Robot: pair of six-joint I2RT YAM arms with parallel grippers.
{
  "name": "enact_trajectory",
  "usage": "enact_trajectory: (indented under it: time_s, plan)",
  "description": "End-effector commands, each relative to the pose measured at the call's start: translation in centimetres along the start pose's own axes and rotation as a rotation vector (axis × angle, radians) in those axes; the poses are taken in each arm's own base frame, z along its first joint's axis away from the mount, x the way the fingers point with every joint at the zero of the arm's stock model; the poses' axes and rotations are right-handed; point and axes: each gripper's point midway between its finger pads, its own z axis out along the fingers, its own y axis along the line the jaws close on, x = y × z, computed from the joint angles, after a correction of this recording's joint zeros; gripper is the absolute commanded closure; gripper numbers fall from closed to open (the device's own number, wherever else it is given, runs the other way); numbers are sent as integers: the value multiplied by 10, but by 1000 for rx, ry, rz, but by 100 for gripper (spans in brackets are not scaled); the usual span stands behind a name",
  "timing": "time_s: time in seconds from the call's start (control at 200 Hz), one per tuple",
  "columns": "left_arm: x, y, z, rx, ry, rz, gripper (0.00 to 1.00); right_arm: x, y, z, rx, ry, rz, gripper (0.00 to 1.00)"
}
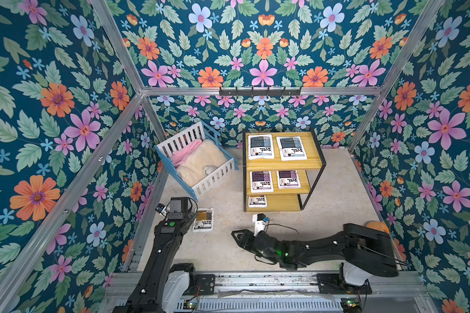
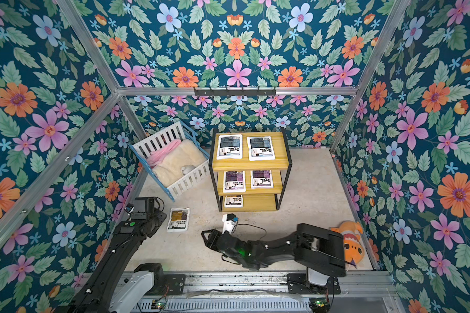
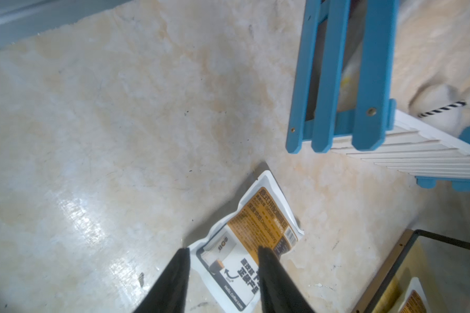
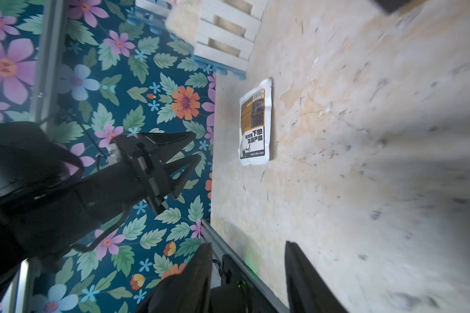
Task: Place the bagged coffee beans on the shelf by color
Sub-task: Move the bagged coffee beans to the center of the board.
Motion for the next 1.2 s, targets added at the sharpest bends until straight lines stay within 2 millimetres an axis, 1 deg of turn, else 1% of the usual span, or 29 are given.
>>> enact_trajectory:
  time_s: [0.0,0.02,0.05,0.115,0.165,0.245,0.295,0.385,0.52,0.605,0.72,0.86,0.905,0.965,1.02,1.085,1.115,1.175,1.195]
  plan:
    - [-5,-9,4,46,36,-35,52,12,7,32,-41,-16,92,53]
    - [-6,-9,4,44,41,-42,52,13,2,36,-37,-21,111,53]
    - [-7,-9,3,41,43,-48,53,13,1,42,-41,-37,126,53]
    - [-12,-10,-3,41,32,-50,52,14,2,56,-40,-59,110,53]
    - [-16,-10,-9,49,13,-51,52,13,8,67,-42,-65,109,53]
    - [-22,-8,-17,51,-27,-48,52,14,4,85,-27,-64,133,53]
    - [-23,-6,-19,47,-33,-44,52,14,4,96,-21,-67,136,53]
    - [-23,-3,-20,33,-29,-41,52,16,-4,111,38,-71,135,55]
    - [-27,-3,-24,20,-37,-24,52,12,-20,121,147,-102,103,59]
    - [-28,-4,-26,22,-45,-19,52,12,-19,126,140,-101,99,61]
    - [-29,-3,-27,24,-51,-16,52,12,-28,129,168,-109,97,61]
    - [-28,-2,-27,24,-47,-15,52,6,-34,136,179,-117,98,53]
    - [-28,-2,-27,24,-48,-15,52,3,-30,139,165,-122,96,52]
    - [-28,-2,-28,24,-51,-12,51,4,-29,142,169,-119,93,49]
    - [-28,-2,-28,25,-51,-10,51,4,-29,144,166,-118,88,49]
    - [-28,-2,-28,23,-48,-7,51,7,-32,143,171,-112,104,46]
    - [-28,-1,-27,20,-50,-6,51,7,-35,142,175,-112,110,42]
    - [-28,-1,-27,22,-49,-5,51,4,-33,138,166,-119,112,39]
    - [-27,-1,-26,21,-49,-5,51,3,-33,136,166,-121,110,35]
